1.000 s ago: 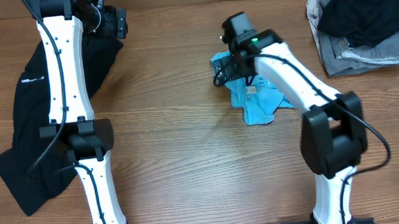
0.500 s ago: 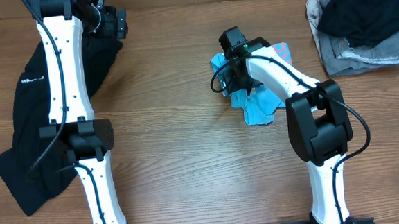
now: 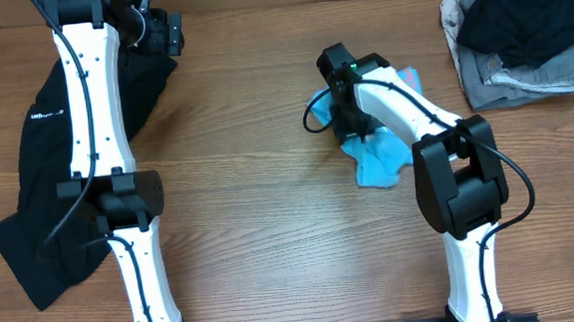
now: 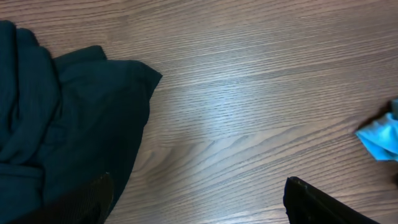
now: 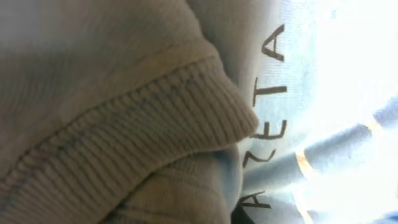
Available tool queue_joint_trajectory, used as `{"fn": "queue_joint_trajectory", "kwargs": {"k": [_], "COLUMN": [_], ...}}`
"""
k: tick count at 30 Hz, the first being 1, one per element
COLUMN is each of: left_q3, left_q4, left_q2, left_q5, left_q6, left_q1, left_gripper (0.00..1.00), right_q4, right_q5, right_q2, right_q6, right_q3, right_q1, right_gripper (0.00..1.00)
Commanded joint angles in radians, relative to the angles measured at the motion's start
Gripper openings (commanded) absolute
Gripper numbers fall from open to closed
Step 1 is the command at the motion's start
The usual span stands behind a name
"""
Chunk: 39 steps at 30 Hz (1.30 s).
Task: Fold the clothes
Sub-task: 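Carry the shirt to the top-right stack and place it on top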
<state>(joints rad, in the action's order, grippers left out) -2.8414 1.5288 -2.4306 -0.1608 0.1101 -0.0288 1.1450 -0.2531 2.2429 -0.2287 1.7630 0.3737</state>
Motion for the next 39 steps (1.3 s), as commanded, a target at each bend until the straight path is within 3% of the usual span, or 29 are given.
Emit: {"fn": "queue_joint_trajectory", "kwargs": {"k": [1, 8, 15, 20, 29, 39], "left_q3": [-0.021, -0.021, -0.021, -0.021, -0.021, -0.021], "left_q4": [-0.001, -0.004, -0.017, -0.035, -0.067, -0.139], "left_q2": [-0.002, -0.002, -0.002, -0.002, -0.003, -0.003], "left_q5": [-0.016, -0.016, -0.016, -0.016, -0.016, -0.016], "left_q6": [-0.010, -0.010, -0.011, -0.014, -0.056, -0.066], "left_q1": [-0.005, -0.005, -0.005, -0.004, -0.003, -0.003], "left_gripper": [0.90, 0.89, 0.89, 0.89, 0.90, 0.90], "right_q4": [0.063, 0.254, 0.266, 0.130, -0.279, -0.407], "right_q5": [-0.099, -0.153, -0.192, -0.219, -0.220, 0.011], "right_q2": [-0.095, -0.145, -0.145, -0.145, -0.099, 0.099], "right_q6": [-0.033, 0.028, 0.081, 0.200, 0.550, 0.741], "right_q3": [0.151, 0.546, 0.766, 0.790, 0.761, 0.761], "right_q1": [-0.042, -0.164, -0.343, -0.470, -0.629, -0.679], "right_gripper": [0.04, 0.04, 0.04, 0.04, 0.04, 0.04]}}
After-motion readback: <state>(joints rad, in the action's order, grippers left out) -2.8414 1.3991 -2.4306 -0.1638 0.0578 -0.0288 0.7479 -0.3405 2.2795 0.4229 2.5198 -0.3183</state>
